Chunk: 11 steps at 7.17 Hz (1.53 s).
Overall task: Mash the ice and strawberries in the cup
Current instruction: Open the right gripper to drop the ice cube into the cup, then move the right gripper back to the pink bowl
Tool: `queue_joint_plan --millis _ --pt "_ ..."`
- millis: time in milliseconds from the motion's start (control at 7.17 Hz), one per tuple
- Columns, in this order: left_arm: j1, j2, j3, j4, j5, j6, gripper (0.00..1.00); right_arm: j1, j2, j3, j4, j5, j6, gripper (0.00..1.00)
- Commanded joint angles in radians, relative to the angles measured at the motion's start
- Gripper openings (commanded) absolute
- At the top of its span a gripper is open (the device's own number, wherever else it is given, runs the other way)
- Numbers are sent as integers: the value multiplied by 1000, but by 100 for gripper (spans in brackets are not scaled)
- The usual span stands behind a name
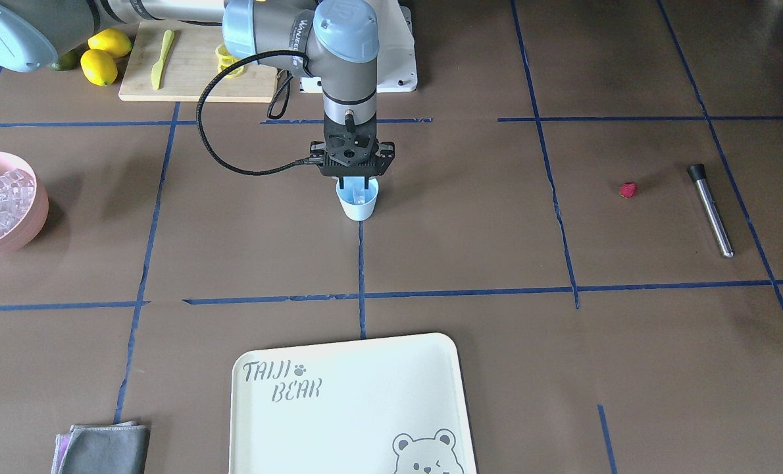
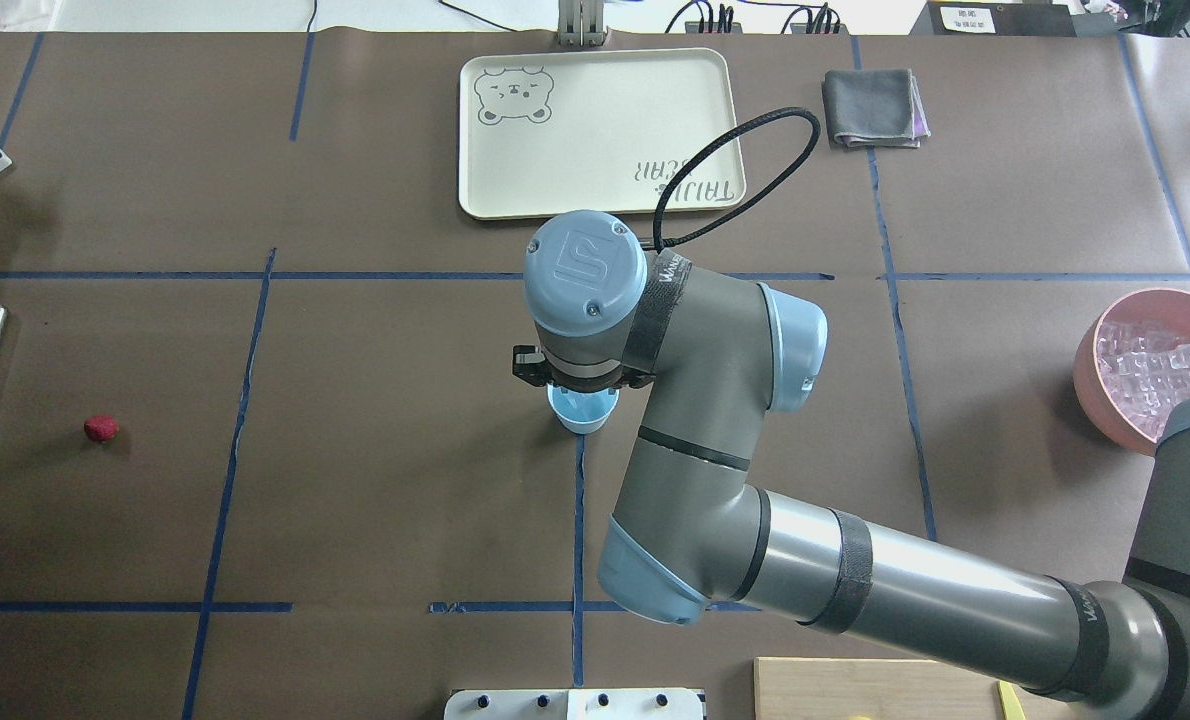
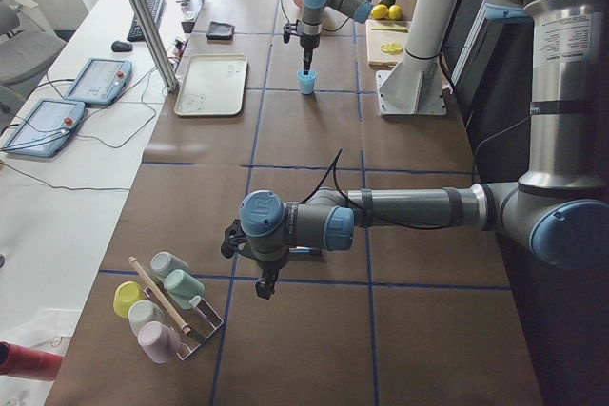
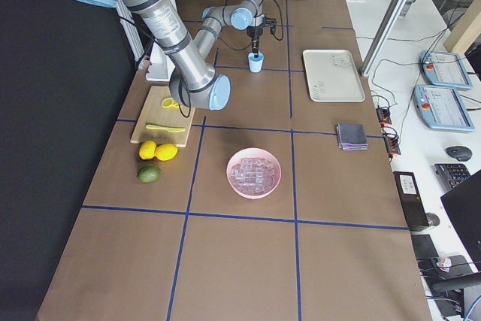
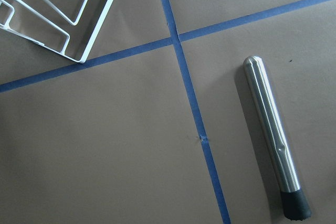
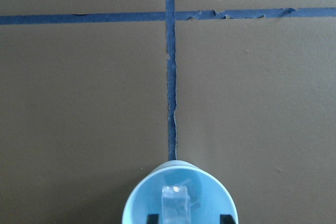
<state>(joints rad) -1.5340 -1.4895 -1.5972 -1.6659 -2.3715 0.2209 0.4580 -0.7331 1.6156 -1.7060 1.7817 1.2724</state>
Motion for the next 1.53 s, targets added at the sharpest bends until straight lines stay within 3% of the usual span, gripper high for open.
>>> queue_joint_plan --millis 0,279,558,1115,1394 --pt "0 0 0 0 0 2 100 -1 0 6 0 -1 1 99" --pt "0 0 0 0 0 0 100 19 -5 27 -4 4 -10 99" --pt "0 2 0 2 0 0 100 103 -124 132 -3 28 -89 100" --pt "0 2 3 2 2 0 100 457 -426 256 5 302 -630 100" --pt "0 2 5 0 2 0 100 594 -624 290 17 318 -958 100"
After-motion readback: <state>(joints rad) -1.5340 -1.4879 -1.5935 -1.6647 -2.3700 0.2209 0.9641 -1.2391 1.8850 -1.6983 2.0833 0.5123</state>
